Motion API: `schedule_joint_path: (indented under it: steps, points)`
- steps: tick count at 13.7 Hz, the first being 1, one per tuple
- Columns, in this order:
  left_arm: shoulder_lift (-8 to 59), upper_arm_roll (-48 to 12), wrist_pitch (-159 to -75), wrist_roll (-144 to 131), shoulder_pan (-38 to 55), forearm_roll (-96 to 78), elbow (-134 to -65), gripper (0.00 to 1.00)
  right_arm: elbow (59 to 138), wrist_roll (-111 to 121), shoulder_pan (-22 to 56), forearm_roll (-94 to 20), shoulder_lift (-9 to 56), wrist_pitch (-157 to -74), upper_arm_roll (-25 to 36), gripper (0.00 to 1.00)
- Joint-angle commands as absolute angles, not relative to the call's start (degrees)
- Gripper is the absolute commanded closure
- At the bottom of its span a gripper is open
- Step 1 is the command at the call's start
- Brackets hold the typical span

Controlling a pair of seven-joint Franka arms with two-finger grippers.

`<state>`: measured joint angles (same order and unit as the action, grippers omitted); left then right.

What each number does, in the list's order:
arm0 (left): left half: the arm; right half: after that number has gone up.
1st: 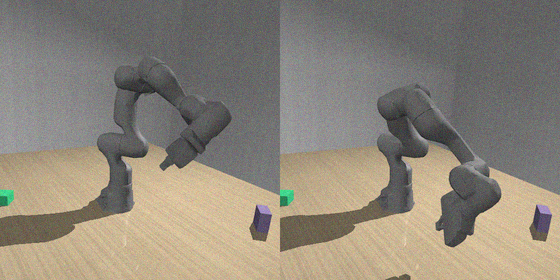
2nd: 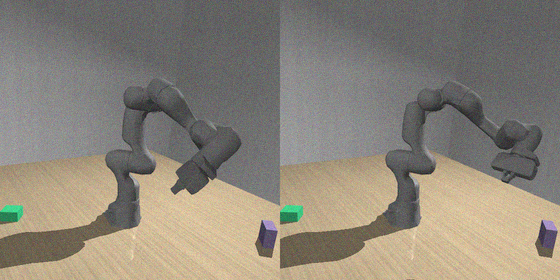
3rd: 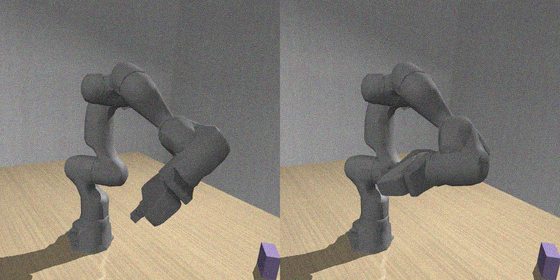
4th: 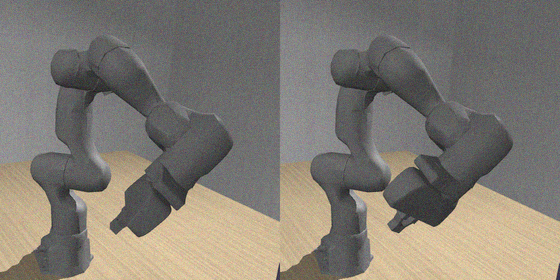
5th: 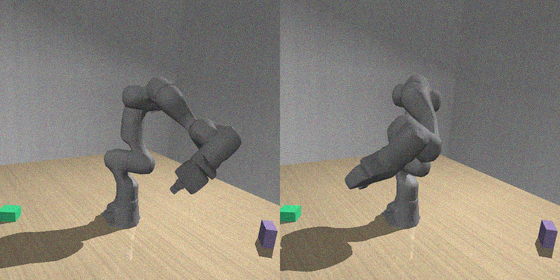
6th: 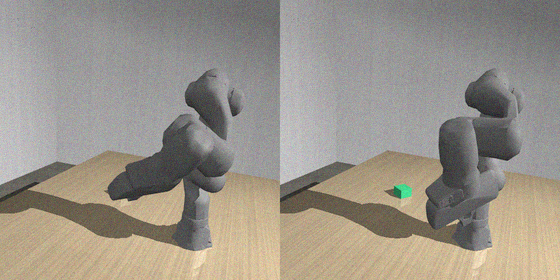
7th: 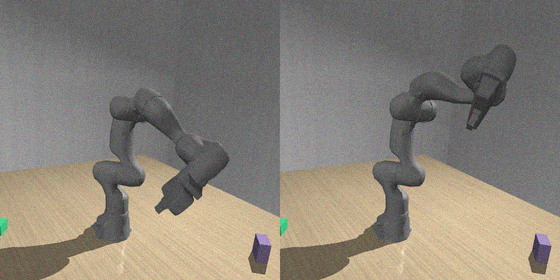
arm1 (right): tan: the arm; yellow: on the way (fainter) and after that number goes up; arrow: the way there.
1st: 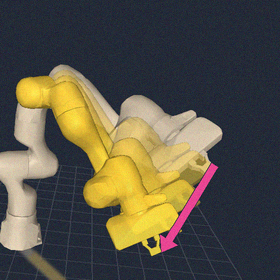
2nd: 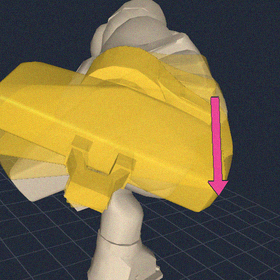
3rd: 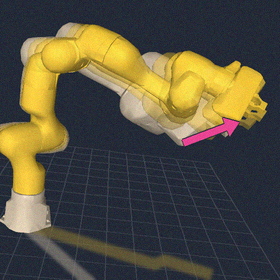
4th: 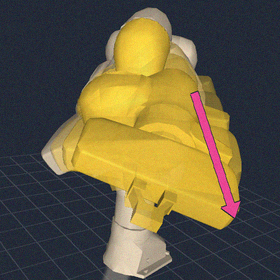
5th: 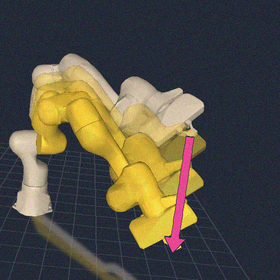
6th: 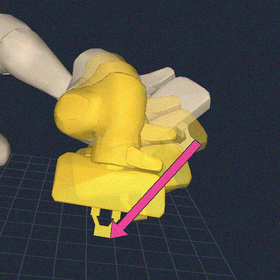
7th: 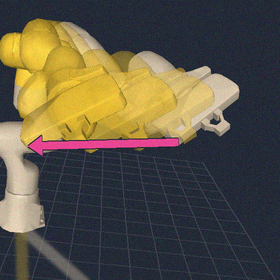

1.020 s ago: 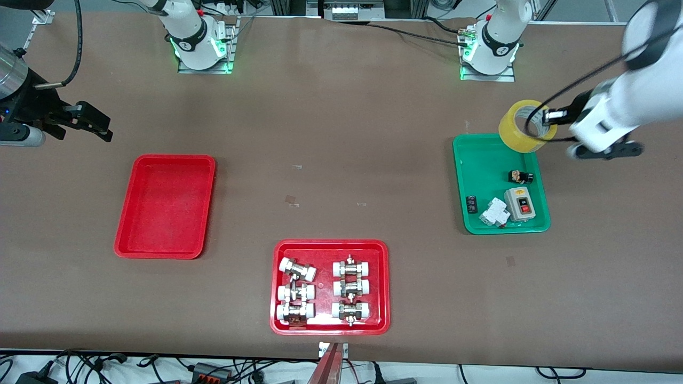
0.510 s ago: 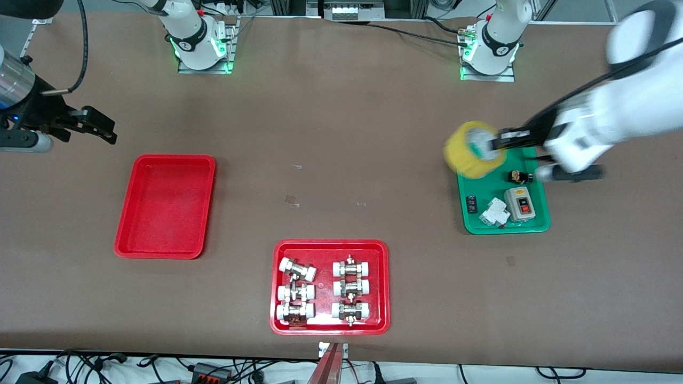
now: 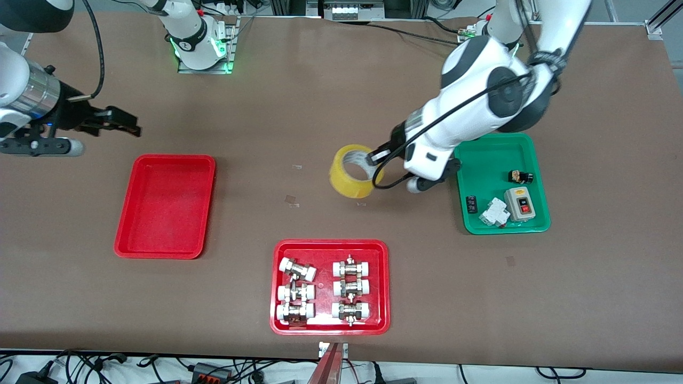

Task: Left arm passes tape to right arm into tray
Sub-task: 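Lift the tape with the left gripper while the right gripper reaches over, then close the right gripper on the tape rim beside the left gripper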

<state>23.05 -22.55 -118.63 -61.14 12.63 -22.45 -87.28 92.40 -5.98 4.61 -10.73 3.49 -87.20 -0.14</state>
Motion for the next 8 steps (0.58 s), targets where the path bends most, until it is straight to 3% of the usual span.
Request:
schedule_joint_path:
  steps: [1,4,8]
  points:
    - [26.9,-22.2,-125.7,-73.0,16.9,-27.3,-84.2,0.99,92.2,-2.4,4.2,-20.9,4.1,-86.7,0.3,0.00]
    - [30.5,-22.2,-138.4,-91.8,20.6,-31.2,-82.4,0.99,92.1,1.3,4.5,-35.9,8.9,-91.5,0.3,0.00]
    - [35.1,-22.2,-140.2,-105.0,21.9,-36.2,-76.6,0.99,91.9,10.6,8.0,-49.6,16.2,-102.2,-0.2,0.00]
